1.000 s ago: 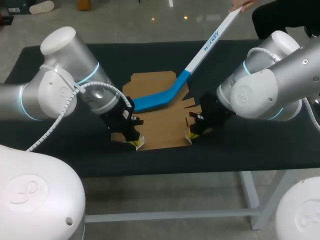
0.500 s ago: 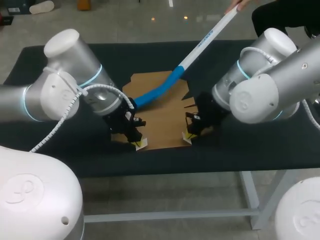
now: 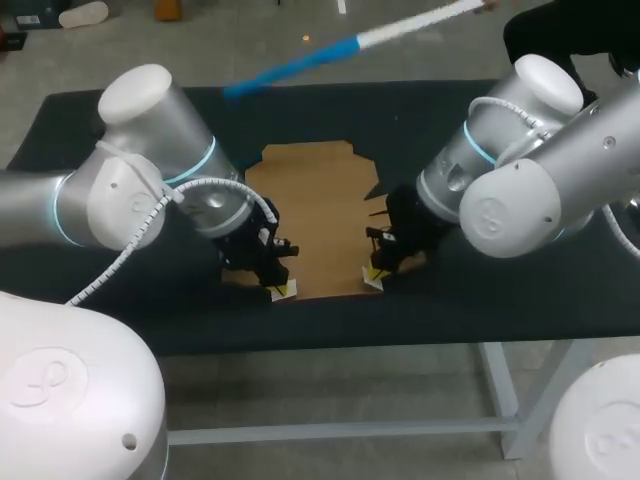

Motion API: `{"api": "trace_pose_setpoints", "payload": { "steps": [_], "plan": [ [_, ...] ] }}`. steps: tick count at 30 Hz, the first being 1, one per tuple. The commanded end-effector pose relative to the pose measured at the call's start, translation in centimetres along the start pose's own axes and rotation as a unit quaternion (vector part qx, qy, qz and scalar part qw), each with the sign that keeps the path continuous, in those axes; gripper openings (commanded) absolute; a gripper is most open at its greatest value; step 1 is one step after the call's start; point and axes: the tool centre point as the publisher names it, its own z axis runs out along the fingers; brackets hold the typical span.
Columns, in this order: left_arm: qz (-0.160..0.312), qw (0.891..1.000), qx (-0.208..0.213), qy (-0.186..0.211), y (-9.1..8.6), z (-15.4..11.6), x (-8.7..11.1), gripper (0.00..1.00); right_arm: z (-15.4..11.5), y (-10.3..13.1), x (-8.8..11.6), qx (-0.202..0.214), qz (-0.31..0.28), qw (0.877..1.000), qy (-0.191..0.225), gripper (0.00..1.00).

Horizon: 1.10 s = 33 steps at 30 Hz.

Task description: Assemble the packaging by folding the flat box into shape, placing the metal phone stand inside, and closing the box properly

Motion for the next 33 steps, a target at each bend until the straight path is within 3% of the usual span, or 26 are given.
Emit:
{"api": "trace_pose_setpoints", "payload": {
  "steps": [1,33],
  "plan": [
    [-0.004,1.000,0.006,-0.010,0.1,0.3,0.3,0.00,0.6,-0.5,0.4,-0.011,0.002,1.000,-0.019,0.00],
    [-0.020,0.997,0.055,-0.059,-0.6,1.6,0.4,0.00,2.7,-0.4,-0.5,-0.015,0.004,0.998,-0.064,0.00]
  ]
}}
